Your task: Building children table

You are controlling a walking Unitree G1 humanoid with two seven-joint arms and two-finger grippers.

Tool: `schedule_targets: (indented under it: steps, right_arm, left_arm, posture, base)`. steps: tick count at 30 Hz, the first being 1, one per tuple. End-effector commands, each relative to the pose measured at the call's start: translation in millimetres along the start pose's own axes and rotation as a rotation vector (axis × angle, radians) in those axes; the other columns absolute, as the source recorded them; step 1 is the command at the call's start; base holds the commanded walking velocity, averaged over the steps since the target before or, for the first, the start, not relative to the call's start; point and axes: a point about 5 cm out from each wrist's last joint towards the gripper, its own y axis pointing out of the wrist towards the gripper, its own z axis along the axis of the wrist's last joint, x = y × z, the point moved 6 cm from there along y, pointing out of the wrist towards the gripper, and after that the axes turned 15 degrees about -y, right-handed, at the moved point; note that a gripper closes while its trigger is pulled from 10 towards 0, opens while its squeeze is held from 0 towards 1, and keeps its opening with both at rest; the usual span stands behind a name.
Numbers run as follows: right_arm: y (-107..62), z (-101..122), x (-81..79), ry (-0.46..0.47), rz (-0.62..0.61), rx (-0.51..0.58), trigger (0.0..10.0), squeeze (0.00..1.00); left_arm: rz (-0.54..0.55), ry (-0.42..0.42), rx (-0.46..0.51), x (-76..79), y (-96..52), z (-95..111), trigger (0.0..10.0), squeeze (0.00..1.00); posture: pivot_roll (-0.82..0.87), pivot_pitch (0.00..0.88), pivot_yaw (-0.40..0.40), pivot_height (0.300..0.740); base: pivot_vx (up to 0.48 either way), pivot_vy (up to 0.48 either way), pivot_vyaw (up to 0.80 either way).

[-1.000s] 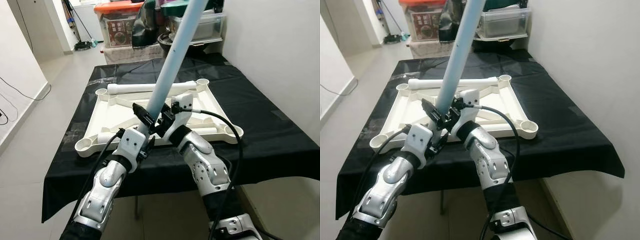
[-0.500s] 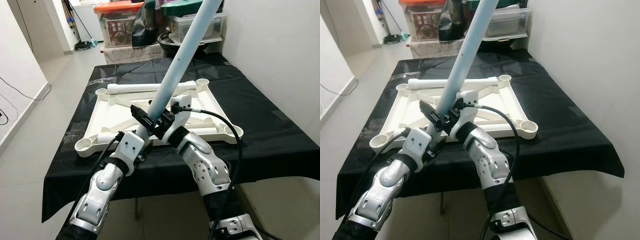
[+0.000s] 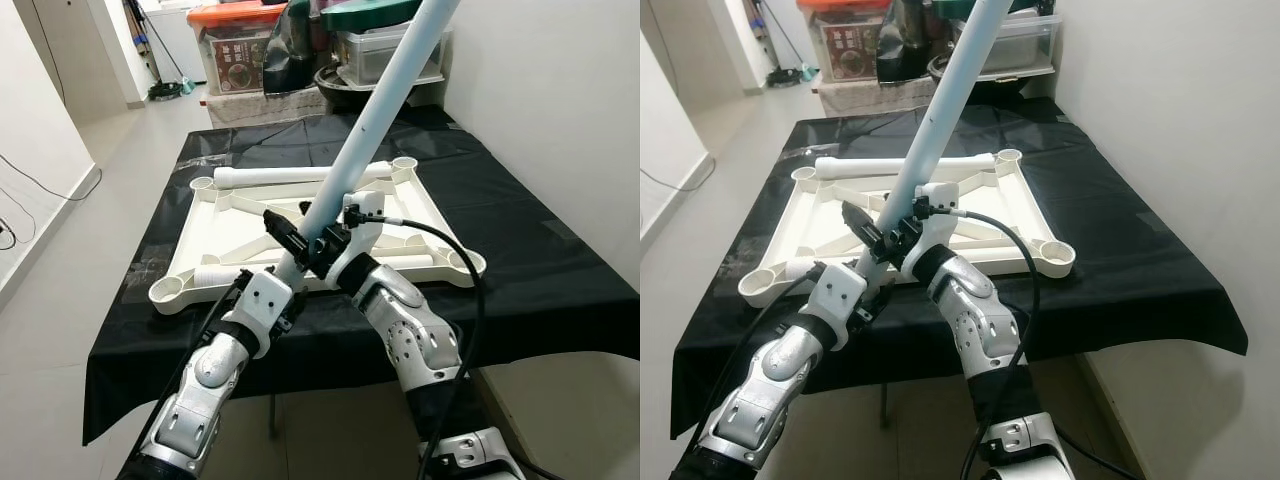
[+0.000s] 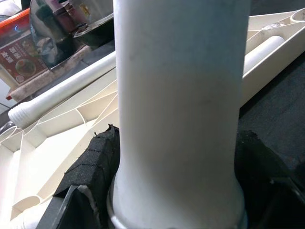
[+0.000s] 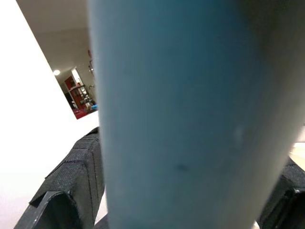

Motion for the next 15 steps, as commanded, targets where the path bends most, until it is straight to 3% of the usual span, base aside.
schedule_targets:
  steps: [1, 9, 10, 11, 12, 13, 14, 15]
  right_arm:
    - [9.8, 11.9, -7.7, 0.012, 0.021, 0.040, 10.0, 0.00]
    - [9.6, 12.0, -7.4, 0.008, 0.018, 0.041, 10.0, 0.00]
    - [10.0, 12.8, -7.5, 0.009, 0.017, 0.044, 8.4, 0.00]
    - [10.0, 12.8, -7.5, 0.009, 0.017, 0.044, 8.4, 0.00]
    - [10.3, 13.5, -7.8, 0.010, 0.017, 0.046, 7.5, 0.00]
    - [10.7, 14.0, -8.4, 0.011, 0.019, 0.049, 4.0, 0.00]
    - [10.9, 14.6, -9.0, 0.011, 0.021, 0.052, 4.0, 0.00]
    - [11.2, 15.2, -9.8, 0.011, 0.023, 0.055, 0.0, 0.00]
  left_arm:
    - [-0.025, 0.015, -0.002, 5.8, -1.4, -3.8, 10.0, 0.00]
    - [-0.013, -0.022, 0.003, 4.5, -0.5, -2.8, 10.0, 0.00]
    - [-0.019, -0.009, 0.003, 6.0, 0.2, -2.4, 10.0, 0.00]
    - [-0.019, -0.009, 0.003, 6.0, 0.2, -2.4, 10.0, 0.00]
    - [-0.025, 0.002, 0.002, 7.3, 0.6, -2.4, 10.0, 0.00]
    - [-0.029, 0.006, 0.000, 8.4, 0.7, -3.4, 10.0, 0.00]
    - [-0.031, 0.009, -0.003, 9.1, 0.6, -4.7, 10.0, 0.00]
    - [-0.033, 0.010, -0.006, 9.7, 0.2, -6.3, 10.0, 0.00]
  posture:
    - [-0.03, 0.000, 0.046, 0.740]
    - [-0.03, 0.000, 0.045, 0.740]
    - [-0.03, 0.000, 0.045, 0.740]
    - [-0.03, 0.000, 0.045, 0.740]
    - [-0.03, 0.000, 0.045, 0.740]
    - [-0.03, 0.000, 0.048, 0.740]
    - [-0.03, 0.000, 0.048, 0.740]
    - [-0.03, 0.000, 0.048, 0.740]
  base:
    - [0.000, 0.000, 0.00]
    - [0.000, 0.000, 0.00]
    - [0.000, 0.000, 0.00]
    - [0.000, 0.000, 0.00]
    - [0.000, 0.000, 0.00]
    - [0.000, 0.000, 0.00]
    - [0.000, 0.000, 0.00]
    - [0.000, 0.000, 0.00]
